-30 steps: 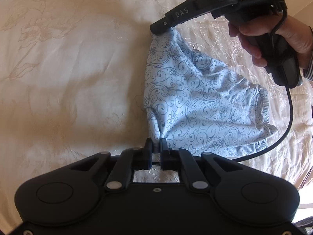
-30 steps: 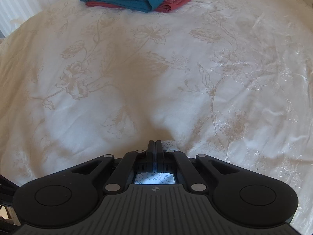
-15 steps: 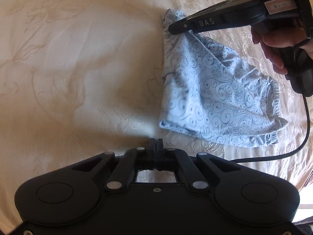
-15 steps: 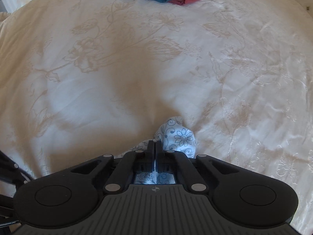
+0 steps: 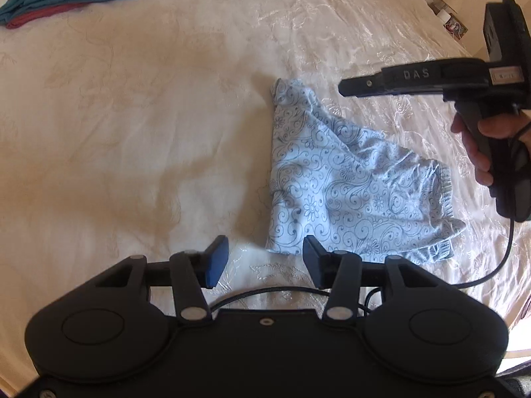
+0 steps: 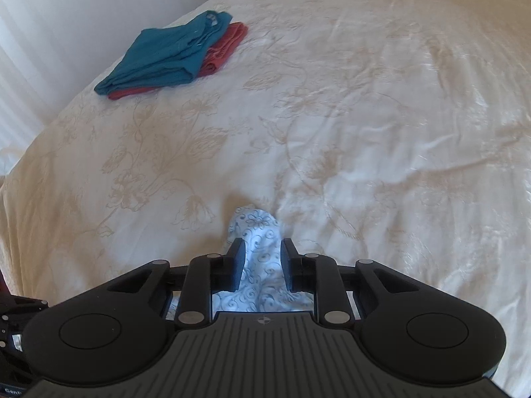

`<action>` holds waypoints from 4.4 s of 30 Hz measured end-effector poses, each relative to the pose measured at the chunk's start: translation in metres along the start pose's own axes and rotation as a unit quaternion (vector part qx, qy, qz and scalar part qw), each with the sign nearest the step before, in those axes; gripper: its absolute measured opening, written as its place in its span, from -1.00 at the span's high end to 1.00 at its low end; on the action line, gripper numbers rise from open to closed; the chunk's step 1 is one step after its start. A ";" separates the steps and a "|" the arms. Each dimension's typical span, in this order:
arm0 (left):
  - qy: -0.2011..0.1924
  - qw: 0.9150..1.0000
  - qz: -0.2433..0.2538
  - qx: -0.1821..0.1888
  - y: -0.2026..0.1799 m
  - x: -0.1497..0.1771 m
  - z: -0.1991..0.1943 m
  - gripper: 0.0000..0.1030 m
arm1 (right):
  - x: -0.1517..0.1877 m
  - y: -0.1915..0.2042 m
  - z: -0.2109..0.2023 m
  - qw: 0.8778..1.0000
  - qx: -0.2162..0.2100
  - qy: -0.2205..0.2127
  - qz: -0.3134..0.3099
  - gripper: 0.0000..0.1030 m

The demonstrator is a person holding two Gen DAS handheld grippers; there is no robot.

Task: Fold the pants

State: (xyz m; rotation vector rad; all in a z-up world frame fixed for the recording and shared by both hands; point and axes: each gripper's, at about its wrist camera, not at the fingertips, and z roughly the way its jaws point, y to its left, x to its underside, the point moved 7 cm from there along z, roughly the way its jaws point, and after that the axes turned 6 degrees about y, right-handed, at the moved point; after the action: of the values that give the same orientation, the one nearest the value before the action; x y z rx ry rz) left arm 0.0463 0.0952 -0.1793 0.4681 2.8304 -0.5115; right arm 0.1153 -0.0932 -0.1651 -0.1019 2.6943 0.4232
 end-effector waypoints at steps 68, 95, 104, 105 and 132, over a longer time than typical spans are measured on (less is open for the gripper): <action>0.047 0.996 0.075 0.016 -0.021 -0.090 0.080 -0.70 | 0.165 -0.128 -0.033 0.950 -0.006 0.002 0.313 0.04; -0.029 0.995 0.087 0.042 -0.084 -0.099 0.023 0.44 | 0.096 -0.093 -0.104 0.972 0.016 -0.080 0.220 0.73; -0.051 0.995 0.090 -0.006 -0.081 -0.181 0.047 -0.09 | 0.037 -0.162 -0.088 0.963 0.052 -0.115 0.236 0.58; -0.049 0.995 0.080 -0.040 -0.069 -0.183 0.059 -0.06 | 0.041 -0.179 -0.073 0.958 0.083 -0.096 0.259 0.57; -0.012 0.990 0.121 -0.070 -0.060 -0.150 0.112 -0.26 | 0.012 -0.197 -0.007 0.969 0.158 -0.076 0.172 0.79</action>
State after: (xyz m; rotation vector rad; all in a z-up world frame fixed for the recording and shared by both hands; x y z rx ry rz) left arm 0.1822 -0.0398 -0.2224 0.7578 2.7117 -0.2667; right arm 0.1276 -0.2826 -0.2192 0.4760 2.5887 0.0875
